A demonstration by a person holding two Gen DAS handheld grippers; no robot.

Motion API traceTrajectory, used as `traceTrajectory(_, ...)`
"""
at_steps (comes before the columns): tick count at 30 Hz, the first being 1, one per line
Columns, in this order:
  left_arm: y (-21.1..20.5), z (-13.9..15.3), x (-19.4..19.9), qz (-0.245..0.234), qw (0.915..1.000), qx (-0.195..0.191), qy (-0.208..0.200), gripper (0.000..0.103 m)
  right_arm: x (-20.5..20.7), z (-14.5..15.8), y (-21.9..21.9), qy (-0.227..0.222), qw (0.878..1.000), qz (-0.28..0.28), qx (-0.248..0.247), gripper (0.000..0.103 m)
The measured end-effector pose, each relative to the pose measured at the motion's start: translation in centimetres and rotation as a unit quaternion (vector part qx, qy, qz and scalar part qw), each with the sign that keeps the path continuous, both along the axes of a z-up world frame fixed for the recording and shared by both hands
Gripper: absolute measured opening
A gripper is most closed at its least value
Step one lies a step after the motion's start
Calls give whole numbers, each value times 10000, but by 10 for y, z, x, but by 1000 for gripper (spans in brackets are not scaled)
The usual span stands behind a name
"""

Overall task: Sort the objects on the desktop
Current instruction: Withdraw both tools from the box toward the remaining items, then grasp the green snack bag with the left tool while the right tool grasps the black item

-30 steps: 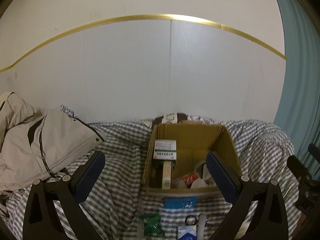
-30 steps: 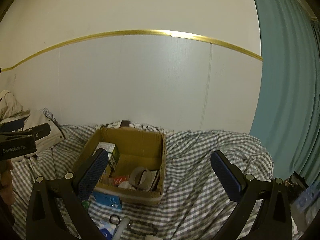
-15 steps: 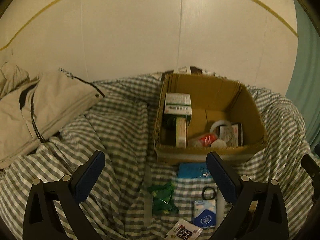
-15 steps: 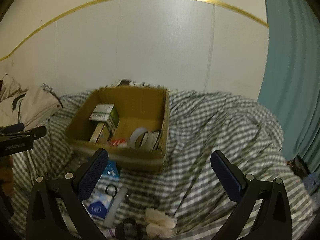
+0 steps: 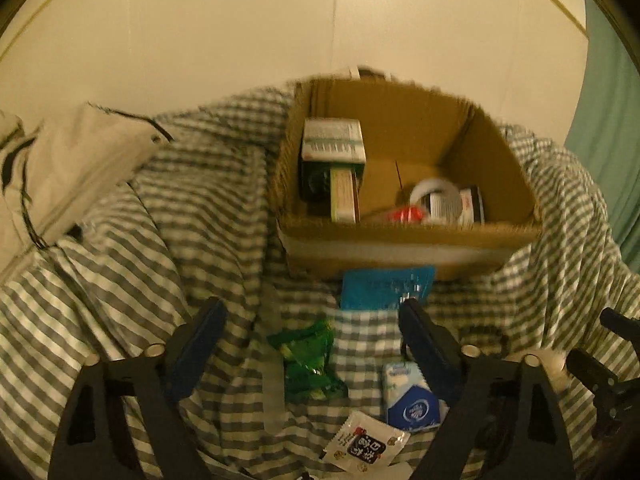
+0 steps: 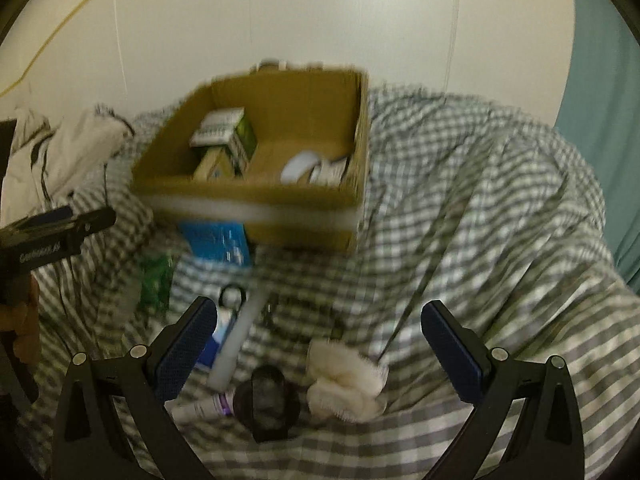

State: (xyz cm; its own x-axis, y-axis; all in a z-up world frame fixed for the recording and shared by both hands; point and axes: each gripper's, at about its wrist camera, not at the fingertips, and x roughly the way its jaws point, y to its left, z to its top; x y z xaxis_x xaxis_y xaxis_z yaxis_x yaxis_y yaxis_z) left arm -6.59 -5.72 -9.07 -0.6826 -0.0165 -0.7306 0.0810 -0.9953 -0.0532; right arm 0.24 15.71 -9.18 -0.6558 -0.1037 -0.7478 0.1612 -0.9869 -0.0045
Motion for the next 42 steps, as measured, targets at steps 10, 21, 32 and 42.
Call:
traceTrajectory(10,5,-55,-16,-112,9971,32,-746,66,4,-34,-3,-765,9969,157,-12,68)
traceTrajectory(21,7,-97,-37,-122,9907,1,-1353,57,-1,-59,-11,-1311,9907,322,149,47)
traceTrajectory(32,11,-123,-54,-181,9851,-88,-1707,44,-6,-74,-28,-1675,9831,680,281,45)
traceTrajectory(42,5,-104,-36,-289,9891,60,-1446,35,-5,-84,-27,-1943,9772,844,-144,45)
